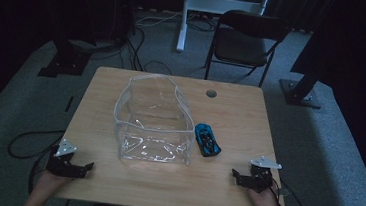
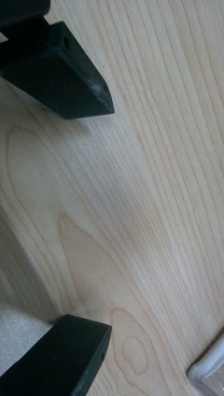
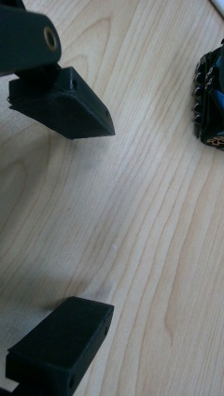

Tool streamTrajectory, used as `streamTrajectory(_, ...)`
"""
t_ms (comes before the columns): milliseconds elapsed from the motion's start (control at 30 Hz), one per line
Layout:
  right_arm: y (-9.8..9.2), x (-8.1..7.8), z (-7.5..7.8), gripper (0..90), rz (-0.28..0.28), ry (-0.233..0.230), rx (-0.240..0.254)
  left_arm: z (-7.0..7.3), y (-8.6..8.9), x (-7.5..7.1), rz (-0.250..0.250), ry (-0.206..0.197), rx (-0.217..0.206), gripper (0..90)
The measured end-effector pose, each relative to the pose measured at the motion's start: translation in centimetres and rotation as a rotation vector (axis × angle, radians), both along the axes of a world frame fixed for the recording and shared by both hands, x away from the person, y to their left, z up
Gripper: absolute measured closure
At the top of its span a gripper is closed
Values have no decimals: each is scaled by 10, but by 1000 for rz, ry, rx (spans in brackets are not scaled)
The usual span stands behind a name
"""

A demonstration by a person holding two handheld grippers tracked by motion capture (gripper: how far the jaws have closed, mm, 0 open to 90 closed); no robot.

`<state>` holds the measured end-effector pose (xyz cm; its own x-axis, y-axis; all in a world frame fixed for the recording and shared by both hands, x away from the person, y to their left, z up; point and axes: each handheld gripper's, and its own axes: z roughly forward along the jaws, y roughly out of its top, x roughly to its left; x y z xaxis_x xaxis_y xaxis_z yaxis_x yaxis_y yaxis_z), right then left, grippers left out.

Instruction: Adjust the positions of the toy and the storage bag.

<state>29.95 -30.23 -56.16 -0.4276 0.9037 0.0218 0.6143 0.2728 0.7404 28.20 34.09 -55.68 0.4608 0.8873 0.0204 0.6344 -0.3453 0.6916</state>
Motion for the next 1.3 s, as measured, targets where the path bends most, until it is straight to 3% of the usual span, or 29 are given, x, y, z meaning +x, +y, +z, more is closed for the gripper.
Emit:
streamTrajectory(100, 2, 0, 0, 122, -10, -3, -19, 0, 0, 0, 1, 0, 0, 2)
streamTrajectory(333, -2, 0, 0, 154, -54, -6, 0, 0, 0, 0, -3, 0, -1, 2)
streamTrajectory(567, 4, 0, 4, 104, -6, 42, -41, 0, 0, 0, -11, -1, -2, 2)
streamTrajectory(867, 20, 4, 9, 104, 53, 76, -8, 0, 0, 0, -11, -1, -2, 2)
streamTrajectory(1300, 45, 22, 41, 104, 99, -7, 24, 0, 0, 0, -17, -1, 0, 2)
